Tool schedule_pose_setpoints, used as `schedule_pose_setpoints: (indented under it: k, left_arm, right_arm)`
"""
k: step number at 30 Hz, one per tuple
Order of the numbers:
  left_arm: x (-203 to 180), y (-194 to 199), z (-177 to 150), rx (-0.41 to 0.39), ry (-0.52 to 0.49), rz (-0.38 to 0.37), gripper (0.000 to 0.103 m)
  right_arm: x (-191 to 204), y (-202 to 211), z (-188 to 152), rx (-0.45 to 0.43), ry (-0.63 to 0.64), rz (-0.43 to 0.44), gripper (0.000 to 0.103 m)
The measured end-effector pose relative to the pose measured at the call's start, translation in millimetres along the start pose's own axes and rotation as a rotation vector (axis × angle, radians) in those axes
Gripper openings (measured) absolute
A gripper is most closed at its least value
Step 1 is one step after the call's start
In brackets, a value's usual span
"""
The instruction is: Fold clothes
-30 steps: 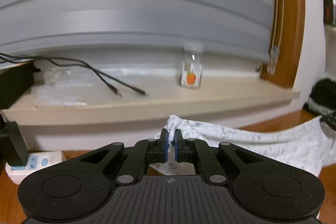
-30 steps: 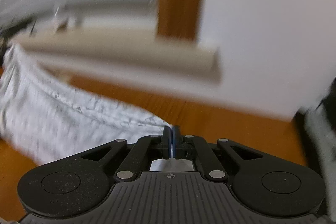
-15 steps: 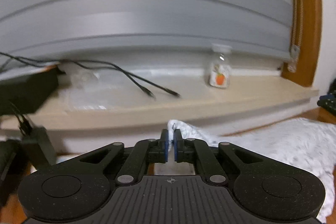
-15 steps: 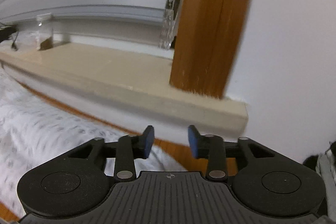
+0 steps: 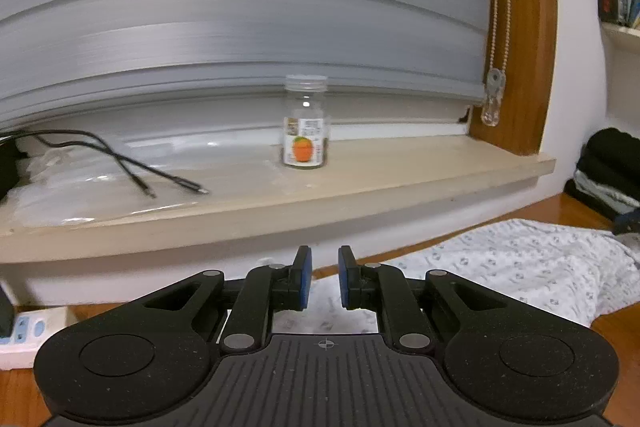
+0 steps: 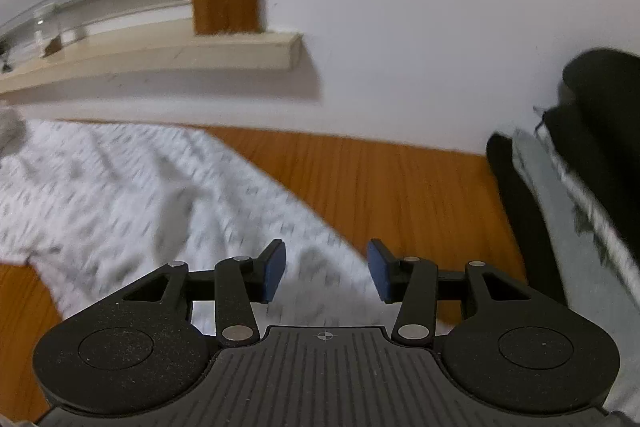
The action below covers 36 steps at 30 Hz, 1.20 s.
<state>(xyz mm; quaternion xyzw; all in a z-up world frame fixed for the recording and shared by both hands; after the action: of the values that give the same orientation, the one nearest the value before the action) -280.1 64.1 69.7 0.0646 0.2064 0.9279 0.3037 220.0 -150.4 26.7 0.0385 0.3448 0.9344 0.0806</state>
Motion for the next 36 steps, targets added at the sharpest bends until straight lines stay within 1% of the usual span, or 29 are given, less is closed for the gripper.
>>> schedule_pose_setpoints:
  k: [4, 8, 11, 13, 15, 17, 19, 20, 21, 22, 23, 24, 25, 27, 29, 30, 32, 33, 36]
  left_arm:
    - [2, -5, 4, 0.002, 0.003, 0.03, 0.014]
    - [20, 3, 3, 0.006, -0.007, 0.106, 0.014]
    - [39, 10, 1, 0.021, 0.007, 0.147, 0.014]
    - [50, 13, -2, 0.043, 0.022, 0.164, 0.028]
    - [58, 19, -3, 0.046, 0.025, 0.173, 0.031]
    - [61, 24, -4, 0.045, 0.025, 0.178, 0.031]
    - [59, 29, -3, 0.038, 0.03, 0.17, 0.037]
    - [56, 30, -3, 0.034, 0.027, 0.164, 0.038]
    - [52, 32, -2, 0.029, 0.023, 0.157, 0.039]
    - [48, 32, -2, 0.028, 0.017, 0.147, 0.039]
    - [43, 32, -2, 0.027, 0.011, 0.136, 0.039]
    - [37, 31, -2, 0.026, 0.004, 0.125, 0.039]
    - [32, 30, -2, 0.026, -0.004, 0.114, 0.039]
    - [23, 26, -1, 0.024, -0.01, 0.093, 0.039]
    - [15, 18, 0, 0.032, -0.008, 0.067, 0.039]
    - [11, 14, 0, 0.038, -0.007, 0.055, 0.039]
    - [3, 5, 3, 0.047, -0.012, 0.037, 0.043]
    - [-2, 0, 5, 0.048, -0.017, 0.03, 0.046]
    - [-16, -14, 12, 0.047, -0.023, 0.002, 0.047]
  right_arm:
    - [6, 13, -21, 0.026, 0.005, 0.036, 0.046]
    - [11, 32, -29, 0.046, 0.03, 0.083, 0.046]
    - [15, 44, -37, 0.049, 0.054, 0.124, 0.046]
    - [16, 49, -41, 0.052, 0.057, 0.127, 0.046]
    - [16, 51, -45, 0.06, 0.061, 0.124, 0.046]
    - [15, 52, -50, 0.072, 0.065, 0.115, 0.046]
    - [12, 53, -52, 0.079, 0.073, 0.093, 0.045]
    - [11, 53, -53, 0.082, 0.077, 0.082, 0.045]
    - [10, 53, -54, 0.085, 0.081, 0.071, 0.039]
    - [8, 53, -56, 0.089, 0.085, 0.06, 0.027]
    - [7, 54, -57, 0.092, 0.09, 0.049, 0.019]
    - [5, 54, -58, 0.095, 0.094, 0.038, 0.004]
    - [4, 54, -59, 0.097, 0.098, 0.026, 0.003]
    - [-2, 57, -47, 0.075, 0.12, -0.029, 0.002]
    - [-11, 60, -25, 0.032, 0.159, -0.148, 0.002]
    - [-16, 61, -13, 0.01, 0.177, -0.206, 0.002]
    - [-28, 59, 17, -0.041, 0.193, -0.281, 0.002]
    - [-33, 56, 34, -0.069, 0.196, -0.318, 0.002]
    - [-46, 37, 81, -0.133, 0.196, -0.425, 0.002]
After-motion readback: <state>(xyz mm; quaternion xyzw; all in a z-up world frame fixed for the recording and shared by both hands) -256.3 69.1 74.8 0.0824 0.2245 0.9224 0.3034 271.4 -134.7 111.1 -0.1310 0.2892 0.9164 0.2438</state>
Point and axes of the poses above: each gripper's, at about its wrist camera, not at the fingertips, and y roughly against the way its jaws point, x to its left, z to its top, the point moved 4 cm from there along -y, roughly the way its jaws point, and after that the axes turned 4 degrees about z, right-handed, at the moved point
